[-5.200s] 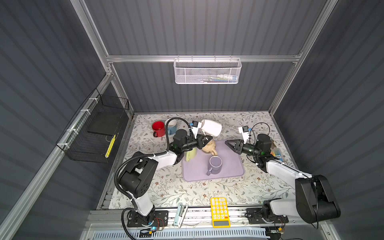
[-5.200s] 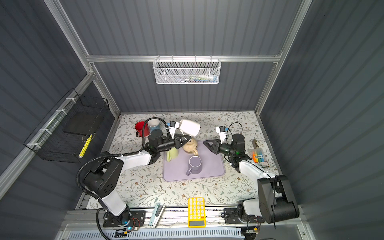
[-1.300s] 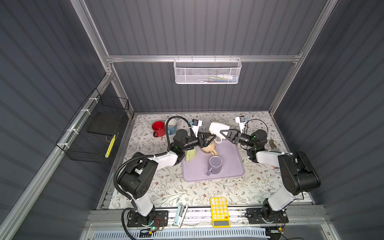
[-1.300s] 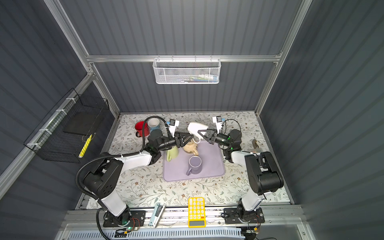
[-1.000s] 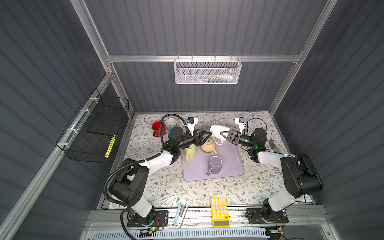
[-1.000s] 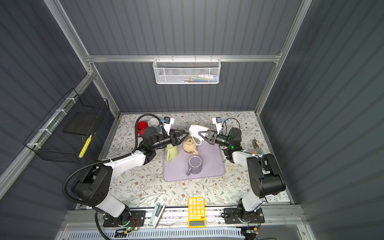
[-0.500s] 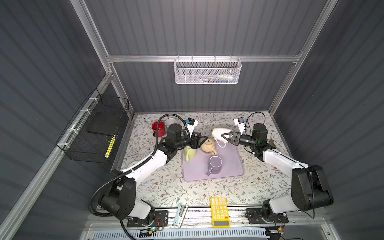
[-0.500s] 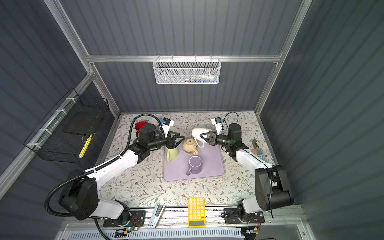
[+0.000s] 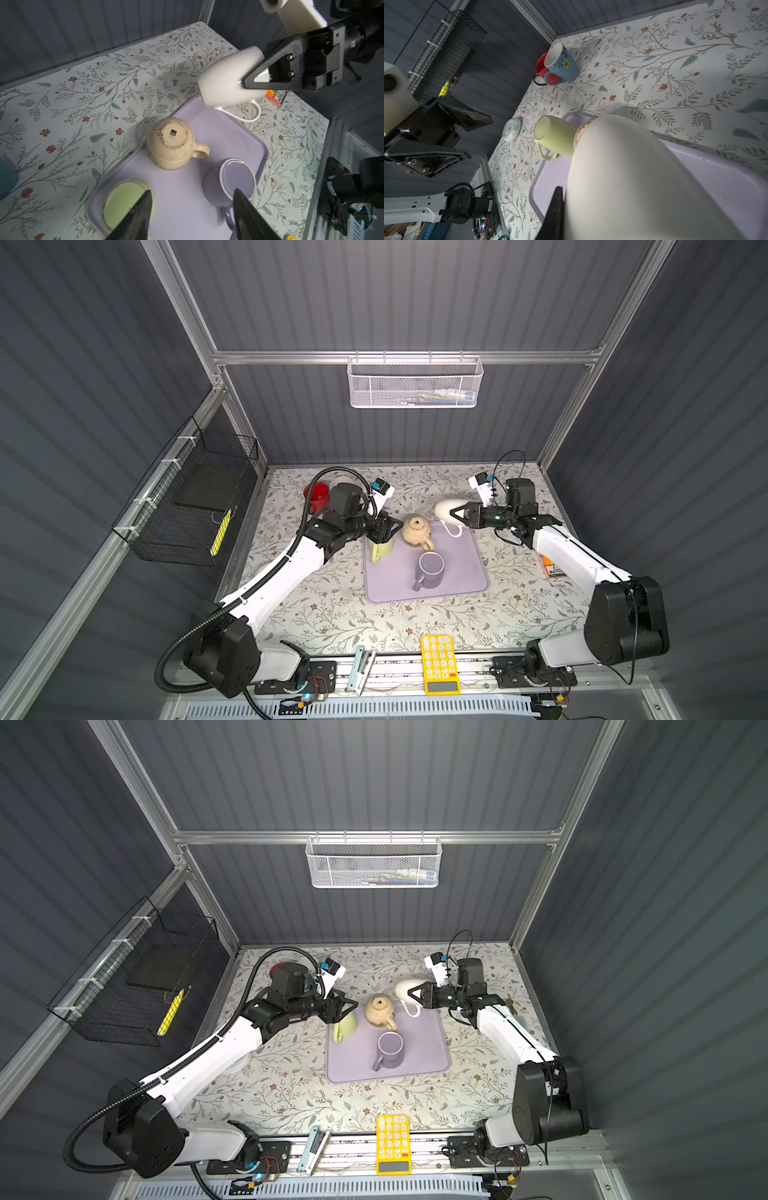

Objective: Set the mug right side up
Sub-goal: 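Open the left gripper and pull it back while the right gripper holds the white mug, then carry the white mug with the right gripper to the table corner beyond the tray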

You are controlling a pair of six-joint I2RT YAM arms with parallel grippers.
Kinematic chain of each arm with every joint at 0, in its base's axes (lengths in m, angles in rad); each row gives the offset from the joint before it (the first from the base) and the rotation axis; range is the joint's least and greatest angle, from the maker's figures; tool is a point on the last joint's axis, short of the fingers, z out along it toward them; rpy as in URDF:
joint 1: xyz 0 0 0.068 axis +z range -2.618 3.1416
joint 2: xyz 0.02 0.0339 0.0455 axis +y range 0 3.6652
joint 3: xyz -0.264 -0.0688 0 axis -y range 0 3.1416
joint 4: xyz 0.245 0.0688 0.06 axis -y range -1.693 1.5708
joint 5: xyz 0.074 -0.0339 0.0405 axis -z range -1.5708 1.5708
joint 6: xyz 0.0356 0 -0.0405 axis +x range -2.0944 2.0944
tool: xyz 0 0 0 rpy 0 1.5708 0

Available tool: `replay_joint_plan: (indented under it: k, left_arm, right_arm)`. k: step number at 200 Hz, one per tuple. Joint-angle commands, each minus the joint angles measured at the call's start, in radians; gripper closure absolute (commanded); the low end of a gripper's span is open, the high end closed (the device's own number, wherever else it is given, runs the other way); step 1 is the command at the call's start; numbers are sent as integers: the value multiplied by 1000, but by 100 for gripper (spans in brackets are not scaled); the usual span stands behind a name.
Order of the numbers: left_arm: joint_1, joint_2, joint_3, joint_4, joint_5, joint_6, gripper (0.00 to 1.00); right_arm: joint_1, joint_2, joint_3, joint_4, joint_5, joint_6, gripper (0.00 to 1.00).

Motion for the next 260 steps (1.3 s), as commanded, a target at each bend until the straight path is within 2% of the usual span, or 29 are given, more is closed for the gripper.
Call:
replay_joint_plan:
  k: [1,50,147,260]
  left_arm:
    - [7,-17,46,-134,-67,99,38]
    - [7,-51,-29,-116,-128,145,38]
    - [7,-63,-104,-72,-82,131,38]
    - [7,-34,-113,-63,-61,125,39]
  right_arm:
    - [-11,-27,69,-113,60,-86,100]
    - [-23,-1,182,-322,165,-179,100]
    - [-66,249,599,-731,364,-352,100]
    - [-154,622,990,-889,436,-439,100]
